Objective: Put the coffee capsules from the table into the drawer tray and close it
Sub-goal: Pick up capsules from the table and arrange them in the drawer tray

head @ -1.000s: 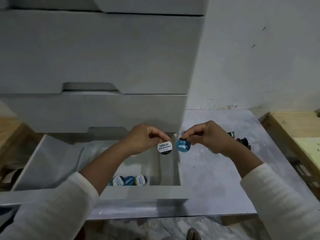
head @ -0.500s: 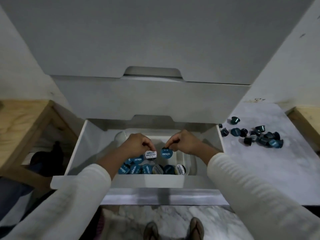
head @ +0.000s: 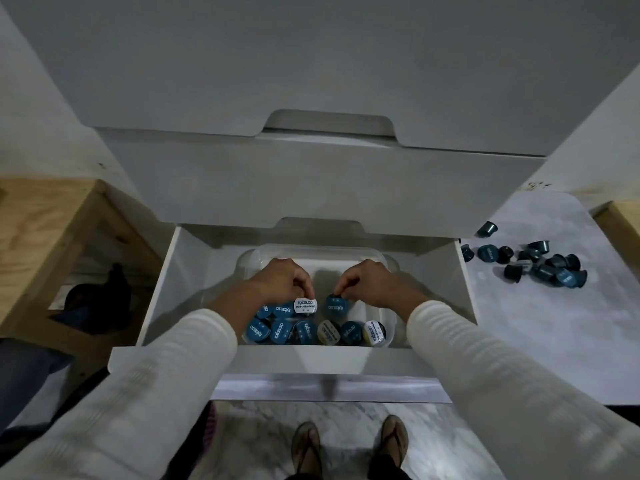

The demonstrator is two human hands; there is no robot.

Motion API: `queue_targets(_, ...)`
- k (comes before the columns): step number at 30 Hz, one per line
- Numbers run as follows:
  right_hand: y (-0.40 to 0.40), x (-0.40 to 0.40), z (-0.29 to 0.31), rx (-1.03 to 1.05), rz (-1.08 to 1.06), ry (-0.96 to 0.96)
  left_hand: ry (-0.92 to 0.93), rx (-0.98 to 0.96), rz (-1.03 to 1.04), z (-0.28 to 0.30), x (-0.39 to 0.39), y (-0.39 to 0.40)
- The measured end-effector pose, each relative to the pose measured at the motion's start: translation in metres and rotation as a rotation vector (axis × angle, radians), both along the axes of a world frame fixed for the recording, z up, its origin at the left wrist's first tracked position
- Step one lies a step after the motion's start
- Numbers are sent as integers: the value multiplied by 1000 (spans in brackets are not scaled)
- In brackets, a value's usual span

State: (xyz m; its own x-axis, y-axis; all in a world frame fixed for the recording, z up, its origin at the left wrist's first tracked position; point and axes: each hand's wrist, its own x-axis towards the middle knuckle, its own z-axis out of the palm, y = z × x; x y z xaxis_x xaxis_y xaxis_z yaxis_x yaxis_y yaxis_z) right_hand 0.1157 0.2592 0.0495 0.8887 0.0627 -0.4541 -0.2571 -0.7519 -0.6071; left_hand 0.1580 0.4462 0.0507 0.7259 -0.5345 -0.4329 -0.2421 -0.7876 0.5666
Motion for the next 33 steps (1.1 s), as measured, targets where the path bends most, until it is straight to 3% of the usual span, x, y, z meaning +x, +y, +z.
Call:
queue_targets(12, 4, -8, -2, 75, -21, -24, -31, -20, 74, 2, -9, 1)
queue_targets(18, 16, -20, 11, -129, 74, -121, -202, 136, 75, 13, -22, -7)
queue_targets(25, 21, -49, 27, -368, 71, -486, -504, 98, 216, 27, -64, -29)
queue_targets(33, -19, -80, 47, -440, -125, -773, -706, -42, 242, 54, -97, -86)
